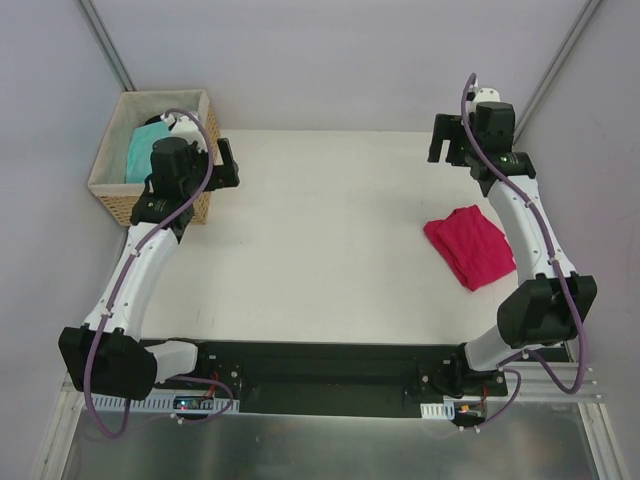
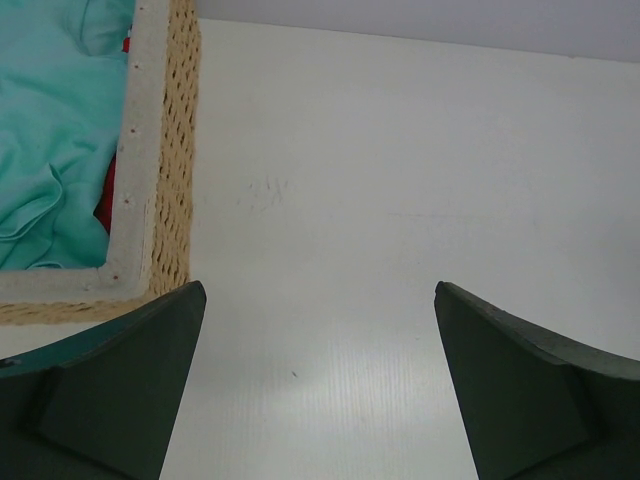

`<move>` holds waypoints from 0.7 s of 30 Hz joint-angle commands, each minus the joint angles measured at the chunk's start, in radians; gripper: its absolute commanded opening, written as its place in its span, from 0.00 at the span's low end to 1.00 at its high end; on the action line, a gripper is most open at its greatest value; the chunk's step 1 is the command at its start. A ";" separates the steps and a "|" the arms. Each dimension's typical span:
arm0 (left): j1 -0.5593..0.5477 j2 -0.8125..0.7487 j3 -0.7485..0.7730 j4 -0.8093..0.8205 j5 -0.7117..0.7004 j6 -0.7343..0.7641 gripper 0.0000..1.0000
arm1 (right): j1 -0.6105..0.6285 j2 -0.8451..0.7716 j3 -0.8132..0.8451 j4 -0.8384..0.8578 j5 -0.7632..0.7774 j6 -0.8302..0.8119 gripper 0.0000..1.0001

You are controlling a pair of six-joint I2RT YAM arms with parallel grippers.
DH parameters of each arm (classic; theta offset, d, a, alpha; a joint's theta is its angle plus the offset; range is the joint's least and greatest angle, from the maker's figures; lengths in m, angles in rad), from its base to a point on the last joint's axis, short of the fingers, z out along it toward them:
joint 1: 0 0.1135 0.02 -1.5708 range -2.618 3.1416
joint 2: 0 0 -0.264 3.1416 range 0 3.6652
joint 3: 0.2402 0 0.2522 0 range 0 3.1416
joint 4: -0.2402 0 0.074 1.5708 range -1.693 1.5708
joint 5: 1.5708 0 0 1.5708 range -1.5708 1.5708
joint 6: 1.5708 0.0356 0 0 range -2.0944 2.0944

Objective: Fold and stack the t-shirts

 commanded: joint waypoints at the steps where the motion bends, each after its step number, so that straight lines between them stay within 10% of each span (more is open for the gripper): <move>1: 0.045 -0.007 0.000 0.074 0.115 -0.033 0.99 | -0.032 -0.045 -0.008 0.042 -0.042 0.033 0.97; 21: 0.098 0.036 -0.058 0.122 0.210 -0.011 0.99 | -0.113 -0.180 -0.207 0.072 -0.035 0.052 0.97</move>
